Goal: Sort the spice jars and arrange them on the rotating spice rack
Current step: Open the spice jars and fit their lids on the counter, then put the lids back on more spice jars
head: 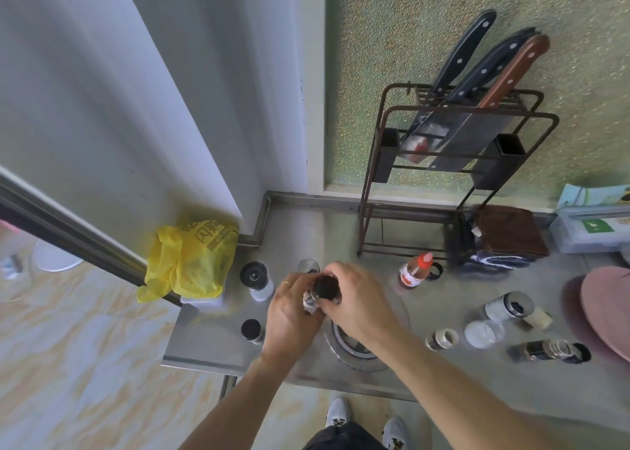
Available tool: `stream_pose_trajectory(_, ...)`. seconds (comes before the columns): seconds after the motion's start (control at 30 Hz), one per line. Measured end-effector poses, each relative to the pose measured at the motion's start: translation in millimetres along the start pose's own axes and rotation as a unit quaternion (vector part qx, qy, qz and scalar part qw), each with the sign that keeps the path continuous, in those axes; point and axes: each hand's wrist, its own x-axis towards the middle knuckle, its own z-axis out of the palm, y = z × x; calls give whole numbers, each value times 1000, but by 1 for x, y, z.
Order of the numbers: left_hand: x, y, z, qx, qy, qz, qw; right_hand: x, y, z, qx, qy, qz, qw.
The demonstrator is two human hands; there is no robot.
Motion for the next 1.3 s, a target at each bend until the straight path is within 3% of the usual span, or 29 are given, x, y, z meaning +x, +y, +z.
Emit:
stream_pose_trajectory(0.3,24,-66,-2,111,-49,-134,984,-7,7,47,35,-68,44,996)
stream_pose_trajectory(0.77,28,-91,13,174,-170,-142,960,-30,54,46,17,-79,127,989)
stream_pose_trajectory(0.9,17,-55,3,162,-100,-100,977,-38,65,37,24,-59,138,988)
stream_pose_trajectory(1.0,12,-15,10,155,-72,14,985,-46,74,27,27,-41,144,988)
stream_pose_trajectory(1.13,9,39,57,129,-135,103,977,-72,107,3,3,0,144,990)
stream_pose_trajectory(1.3,-20,86,126,143,-218,73,963,-128,166,-38,-22,26,189,981)
